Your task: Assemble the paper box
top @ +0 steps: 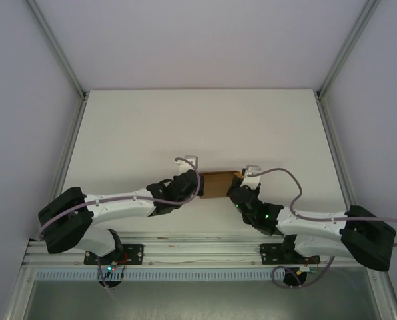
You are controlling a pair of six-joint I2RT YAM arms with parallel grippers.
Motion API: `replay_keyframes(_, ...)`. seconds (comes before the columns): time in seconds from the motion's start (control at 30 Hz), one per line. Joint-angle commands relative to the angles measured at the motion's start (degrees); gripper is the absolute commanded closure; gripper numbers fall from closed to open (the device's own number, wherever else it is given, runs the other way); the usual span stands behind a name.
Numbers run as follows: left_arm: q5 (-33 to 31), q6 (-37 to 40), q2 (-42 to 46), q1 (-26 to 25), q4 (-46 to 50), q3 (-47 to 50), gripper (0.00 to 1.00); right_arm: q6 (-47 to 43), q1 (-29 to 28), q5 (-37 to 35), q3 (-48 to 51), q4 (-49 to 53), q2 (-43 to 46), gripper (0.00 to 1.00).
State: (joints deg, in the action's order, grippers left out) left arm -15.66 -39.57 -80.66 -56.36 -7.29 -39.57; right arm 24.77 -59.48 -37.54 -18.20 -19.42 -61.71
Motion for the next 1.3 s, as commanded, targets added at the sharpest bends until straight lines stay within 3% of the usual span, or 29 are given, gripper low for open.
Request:
replay_keyframes(0.0, 5.1, 0.1, -1.6, -3.0, -5.9, 4.8, 1.00, 3.6, -0.6, 2.6, -0.1, 6.6, 3.1, 0.93)
replay_keyframes(0.2, 0.9, 1.5, -2.7, -6.0, -5.2, 5.3, 1.00, 5.5, -0.6, 5.6, 0.1, 13.1, 7.6, 0.81)
replay_keyframes(0.4, -2.6, 2.7, -3.0, -7.6, -3.5, 4.4, 1.00, 5.8, -0.6, 9.3, -1.7, 22.2, 11.7, 0.63)
replay_keyframes(0.63, -3.6, 3.5, -4.1, -8.3, -2.6, 3.5, 1.00, 6.9, -0.1, 12.8, -5.5, 32.4, 15.2, 0.26)
replay_keyframes(0.8, -4.4, 3.7, -4.6, -8.6, -2.0, 3.1, 1.00, 8.3, 2.1, 13.7, -9.6, 38.8, 18.2, 0.20)
replay_keyframes(1.0, -5.1, 4.1, -4.0, -8.7, -1.9, 3.3, 1.00, 5.4, 6.3, 18.8, -11.9, 38.9, 22.1, 0.15)
replay_keyframes(1.27, -4.6, 5.0, -3.5, -8.8, -2.4, 3.2, 1.00, 8.7, 12.1, 21.9, -12.2, 42.5, 19.0, 0.25)
